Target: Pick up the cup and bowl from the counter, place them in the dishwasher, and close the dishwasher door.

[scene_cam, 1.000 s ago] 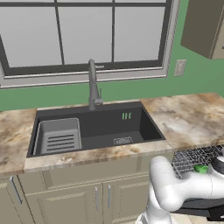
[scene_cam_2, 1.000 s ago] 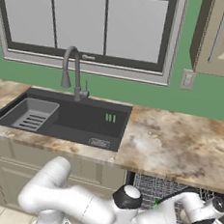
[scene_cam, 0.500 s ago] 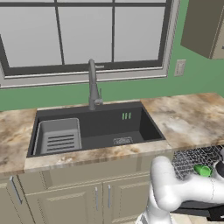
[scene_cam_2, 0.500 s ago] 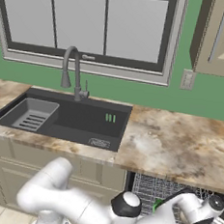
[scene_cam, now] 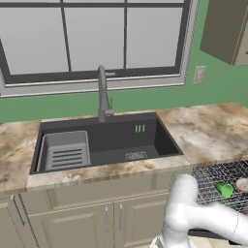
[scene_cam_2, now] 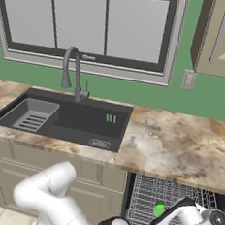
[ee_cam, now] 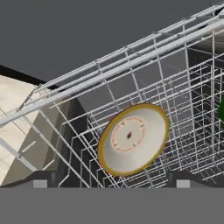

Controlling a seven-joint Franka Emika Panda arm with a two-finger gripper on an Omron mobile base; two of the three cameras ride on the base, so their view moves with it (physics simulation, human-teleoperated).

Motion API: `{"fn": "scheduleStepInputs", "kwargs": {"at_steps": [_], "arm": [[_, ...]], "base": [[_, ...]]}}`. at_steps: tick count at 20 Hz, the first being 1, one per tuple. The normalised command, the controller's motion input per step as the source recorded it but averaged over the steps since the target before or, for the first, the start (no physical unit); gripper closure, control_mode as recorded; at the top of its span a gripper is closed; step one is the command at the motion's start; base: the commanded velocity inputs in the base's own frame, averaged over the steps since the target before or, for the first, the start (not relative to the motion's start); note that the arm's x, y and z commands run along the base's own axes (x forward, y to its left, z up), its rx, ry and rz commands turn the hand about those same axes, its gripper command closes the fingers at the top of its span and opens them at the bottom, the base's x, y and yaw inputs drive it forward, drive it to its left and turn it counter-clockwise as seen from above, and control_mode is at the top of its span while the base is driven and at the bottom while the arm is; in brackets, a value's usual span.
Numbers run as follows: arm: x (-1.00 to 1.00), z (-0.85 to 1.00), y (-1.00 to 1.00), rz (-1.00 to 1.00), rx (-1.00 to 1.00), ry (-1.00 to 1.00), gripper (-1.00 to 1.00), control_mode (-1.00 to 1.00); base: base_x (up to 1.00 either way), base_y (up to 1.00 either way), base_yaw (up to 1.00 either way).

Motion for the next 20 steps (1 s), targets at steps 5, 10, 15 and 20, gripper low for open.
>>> {"fn": "scheduleStepInputs", "kwargs": {"at_steps": [5, 10, 15, 20], "arm": [[-0.24, 0.30, 0.44, 0.05, -0.07, -0.14, -1.00, -1.00], [-0.24, 0.55, 0.44, 0.04, -0.01, -0.11, -1.00, -1.00], [-0.21, 0.58, 0.32, 0.01, 0.01, -0.05, -1.00, -1.00], [-0.14, 0.51, 0.19, 0.00, 0.08, 0.00, -1.00, -1.00]], "base": [[0.00, 0.00, 0.00], [0.00, 0.00, 0.00], [0.00, 0.00, 0.00], [0.00, 0.00, 0.00]]}}
